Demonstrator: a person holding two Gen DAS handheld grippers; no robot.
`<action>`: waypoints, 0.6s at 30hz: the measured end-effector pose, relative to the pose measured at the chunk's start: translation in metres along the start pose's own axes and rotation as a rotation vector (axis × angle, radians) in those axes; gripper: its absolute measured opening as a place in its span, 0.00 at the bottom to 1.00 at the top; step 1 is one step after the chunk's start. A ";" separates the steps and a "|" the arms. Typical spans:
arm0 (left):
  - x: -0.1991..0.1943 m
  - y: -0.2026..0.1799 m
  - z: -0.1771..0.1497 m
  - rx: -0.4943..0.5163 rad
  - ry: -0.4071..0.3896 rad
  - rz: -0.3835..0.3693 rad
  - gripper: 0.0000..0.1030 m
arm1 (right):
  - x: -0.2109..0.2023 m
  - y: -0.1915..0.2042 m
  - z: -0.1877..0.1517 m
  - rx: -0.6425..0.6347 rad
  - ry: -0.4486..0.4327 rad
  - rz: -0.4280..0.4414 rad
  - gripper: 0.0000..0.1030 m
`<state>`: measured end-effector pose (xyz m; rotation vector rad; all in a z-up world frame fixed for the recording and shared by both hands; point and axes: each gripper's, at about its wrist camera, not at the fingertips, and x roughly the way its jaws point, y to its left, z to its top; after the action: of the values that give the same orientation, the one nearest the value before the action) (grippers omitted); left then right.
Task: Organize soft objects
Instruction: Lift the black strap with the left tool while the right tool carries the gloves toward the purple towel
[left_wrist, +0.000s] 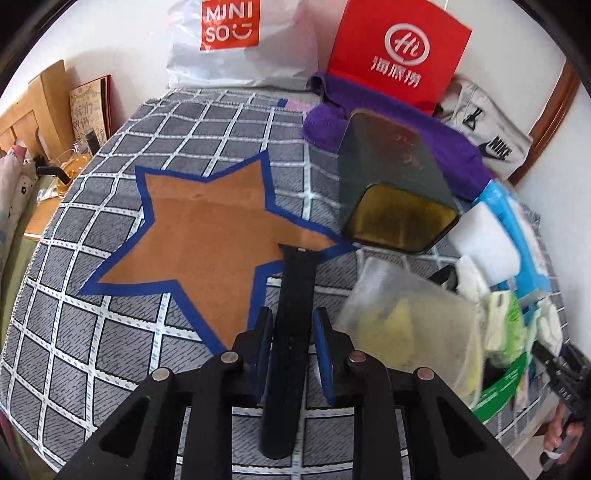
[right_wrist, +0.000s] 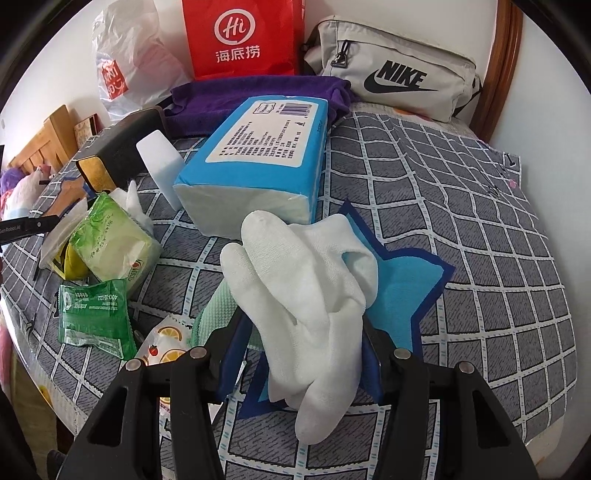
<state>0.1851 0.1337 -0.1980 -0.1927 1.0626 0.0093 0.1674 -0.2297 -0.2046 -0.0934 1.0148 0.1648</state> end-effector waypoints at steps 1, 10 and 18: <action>0.001 0.000 -0.001 0.008 0.000 0.009 0.21 | 0.000 0.000 0.000 0.001 0.002 0.000 0.52; 0.002 -0.013 -0.008 0.076 -0.029 0.087 0.33 | 0.010 -0.005 0.004 0.044 0.010 0.029 0.52; -0.001 -0.005 0.001 0.036 -0.019 0.062 0.19 | 0.007 0.002 0.006 0.001 -0.033 0.072 0.14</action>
<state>0.1863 0.1287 -0.1954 -0.1271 1.0490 0.0477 0.1754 -0.2257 -0.2069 -0.0528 0.9855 0.2305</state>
